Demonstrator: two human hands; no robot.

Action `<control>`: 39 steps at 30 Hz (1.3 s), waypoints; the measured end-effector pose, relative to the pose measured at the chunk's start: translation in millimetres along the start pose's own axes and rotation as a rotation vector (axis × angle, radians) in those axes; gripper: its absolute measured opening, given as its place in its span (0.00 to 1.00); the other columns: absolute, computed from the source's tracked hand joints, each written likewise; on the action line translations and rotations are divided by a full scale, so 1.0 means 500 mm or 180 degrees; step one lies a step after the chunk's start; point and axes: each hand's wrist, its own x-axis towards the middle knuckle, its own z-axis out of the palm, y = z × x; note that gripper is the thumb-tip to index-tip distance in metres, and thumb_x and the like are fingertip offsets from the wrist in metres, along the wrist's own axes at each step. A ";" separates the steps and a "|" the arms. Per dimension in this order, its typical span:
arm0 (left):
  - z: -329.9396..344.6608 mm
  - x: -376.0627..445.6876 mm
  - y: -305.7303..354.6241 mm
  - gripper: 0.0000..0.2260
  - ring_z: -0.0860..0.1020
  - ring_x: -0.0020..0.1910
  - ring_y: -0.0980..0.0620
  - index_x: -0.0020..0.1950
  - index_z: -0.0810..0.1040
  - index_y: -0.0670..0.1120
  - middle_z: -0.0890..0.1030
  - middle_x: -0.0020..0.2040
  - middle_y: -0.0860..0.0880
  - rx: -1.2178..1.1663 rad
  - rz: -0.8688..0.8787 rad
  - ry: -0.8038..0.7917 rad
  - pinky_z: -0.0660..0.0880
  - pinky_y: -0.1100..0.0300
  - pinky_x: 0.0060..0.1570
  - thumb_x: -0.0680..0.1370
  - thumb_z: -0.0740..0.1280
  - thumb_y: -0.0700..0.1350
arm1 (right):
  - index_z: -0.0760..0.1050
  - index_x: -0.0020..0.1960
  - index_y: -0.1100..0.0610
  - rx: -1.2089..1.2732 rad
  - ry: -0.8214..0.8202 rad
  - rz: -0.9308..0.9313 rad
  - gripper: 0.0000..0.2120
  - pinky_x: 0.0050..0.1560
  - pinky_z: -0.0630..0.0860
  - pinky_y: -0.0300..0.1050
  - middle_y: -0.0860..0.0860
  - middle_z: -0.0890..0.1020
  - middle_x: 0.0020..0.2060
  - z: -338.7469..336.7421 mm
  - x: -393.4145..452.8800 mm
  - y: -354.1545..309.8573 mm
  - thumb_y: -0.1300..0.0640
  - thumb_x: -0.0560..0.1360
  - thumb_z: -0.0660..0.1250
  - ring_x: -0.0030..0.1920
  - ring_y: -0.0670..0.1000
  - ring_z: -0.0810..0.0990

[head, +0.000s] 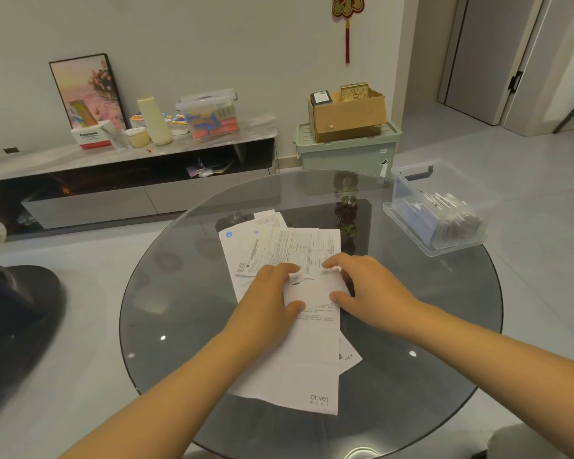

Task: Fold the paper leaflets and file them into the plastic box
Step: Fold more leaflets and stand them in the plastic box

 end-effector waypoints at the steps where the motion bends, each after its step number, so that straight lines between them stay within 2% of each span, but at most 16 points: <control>1: 0.001 0.002 -0.002 0.22 0.71 0.59 0.53 0.69 0.65 0.53 0.67 0.64 0.53 0.0025 -0.0002 0.0009 0.70 0.59 0.62 0.77 0.68 0.46 | 0.65 0.69 0.48 -0.0121 -0.0020 -0.0044 0.21 0.58 0.67 0.41 0.46 0.71 0.55 0.002 0.003 0.001 0.53 0.77 0.63 0.60 0.49 0.67; 4: 0.002 0.003 -0.007 0.19 0.66 0.64 0.54 0.66 0.70 0.53 0.65 0.64 0.54 0.0300 0.0114 0.0158 0.67 0.60 0.64 0.76 0.68 0.47 | 0.67 0.70 0.48 -0.0505 -0.0169 -0.0202 0.20 0.64 0.60 0.44 0.46 0.69 0.63 0.003 0.007 0.002 0.51 0.79 0.59 0.63 0.51 0.62; 6: 0.000 0.002 -0.007 0.14 0.64 0.62 0.53 0.61 0.75 0.53 0.66 0.60 0.54 0.0512 0.0251 0.0282 0.66 0.60 0.63 0.76 0.69 0.46 | 0.67 0.70 0.49 -0.0673 -0.0229 -0.0253 0.19 0.64 0.59 0.44 0.46 0.70 0.62 0.000 0.006 0.001 0.50 0.80 0.57 0.62 0.51 0.63; 9: -0.002 0.000 -0.004 0.08 0.68 0.57 0.51 0.55 0.79 0.52 0.71 0.55 0.55 0.0764 0.0515 0.0187 0.62 0.61 0.60 0.78 0.66 0.46 | 0.69 0.69 0.49 -0.0894 -0.0180 -0.0290 0.18 0.61 0.61 0.44 0.47 0.72 0.57 -0.008 -0.002 -0.002 0.51 0.80 0.56 0.59 0.51 0.65; 12: 0.000 -0.004 -0.009 0.09 0.73 0.54 0.51 0.55 0.80 0.51 0.76 0.53 0.55 0.0831 0.0726 0.0096 0.62 0.60 0.60 0.79 0.62 0.47 | 0.70 0.67 0.49 -0.1035 -0.0216 -0.0327 0.18 0.57 0.62 0.44 0.48 0.72 0.54 -0.016 -0.019 -0.009 0.51 0.79 0.55 0.56 0.51 0.65; 16: -0.006 -0.013 -0.014 0.11 0.72 0.56 0.54 0.57 0.80 0.51 0.76 0.55 0.55 0.0674 0.0906 -0.0079 0.67 0.58 0.60 0.79 0.62 0.50 | 0.74 0.63 0.51 -0.1157 -0.0415 -0.0524 0.16 0.55 0.64 0.43 0.49 0.73 0.51 -0.023 -0.048 -0.007 0.53 0.78 0.57 0.54 0.51 0.66; 20: -0.016 -0.019 -0.015 0.11 0.71 0.58 0.60 0.58 0.79 0.54 0.75 0.58 0.59 0.0433 0.0998 -0.0405 0.68 0.63 0.60 0.77 0.64 0.50 | 0.75 0.63 0.47 -0.0865 -0.0668 -0.0764 0.15 0.51 0.62 0.39 0.47 0.74 0.51 -0.032 -0.064 0.001 0.51 0.77 0.61 0.54 0.48 0.66; 23: -0.023 -0.023 -0.013 0.11 0.70 0.59 0.63 0.58 0.79 0.55 0.74 0.59 0.60 0.0376 0.1060 -0.0610 0.65 0.70 0.60 0.76 0.67 0.51 | 0.76 0.61 0.44 -0.0668 -0.0587 -0.0995 0.14 0.57 0.63 0.38 0.43 0.76 0.53 -0.036 -0.068 0.009 0.47 0.76 0.64 0.56 0.45 0.68; 26: -0.031 -0.024 -0.009 0.13 0.68 0.60 0.65 0.59 0.79 0.56 0.72 0.61 0.60 0.0322 0.1032 -0.0776 0.60 0.77 0.58 0.75 0.68 0.53 | 0.79 0.56 0.46 -0.0651 -0.0491 -0.1309 0.11 0.59 0.66 0.41 0.41 0.79 0.53 -0.035 -0.070 0.015 0.48 0.75 0.65 0.56 0.45 0.72; 29: -0.039 -0.024 -0.005 0.15 0.68 0.62 0.64 0.58 0.79 0.57 0.71 0.62 0.61 0.0278 0.0914 -0.0937 0.63 0.69 0.62 0.73 0.69 0.57 | 0.80 0.51 0.48 -0.0690 -0.0482 -0.1447 0.10 0.55 0.70 0.42 0.42 0.81 0.49 -0.033 -0.073 0.010 0.49 0.75 0.62 0.52 0.46 0.75; 32: -0.045 -0.027 0.000 0.18 0.67 0.62 0.66 0.56 0.79 0.59 0.70 0.62 0.64 0.0209 0.0768 -0.1059 0.63 0.69 0.62 0.69 0.70 0.62 | 0.80 0.50 0.49 -0.0407 -0.0325 -0.1253 0.08 0.50 0.70 0.38 0.42 0.80 0.46 -0.036 -0.072 -0.003 0.50 0.75 0.62 0.48 0.43 0.74; 35: -0.044 -0.029 0.001 0.19 0.66 0.61 0.66 0.55 0.78 0.59 0.70 0.61 0.64 0.0270 0.0766 -0.1123 0.64 0.67 0.62 0.67 0.72 0.63 | 0.80 0.46 0.49 0.0086 -0.0285 -0.0858 0.05 0.48 0.72 0.38 0.42 0.81 0.43 -0.038 -0.062 -0.018 0.52 0.75 0.65 0.47 0.42 0.74; 39: -0.028 -0.021 -0.005 0.16 0.73 0.55 0.60 0.54 0.80 0.51 0.77 0.55 0.58 0.0187 0.0843 -0.0851 0.71 0.59 0.57 0.72 0.69 0.59 | 0.78 0.39 0.47 0.0679 -0.0404 -0.0392 0.06 0.41 0.69 0.29 0.39 0.80 0.37 -0.033 -0.046 -0.026 0.55 0.74 0.66 0.41 0.35 0.75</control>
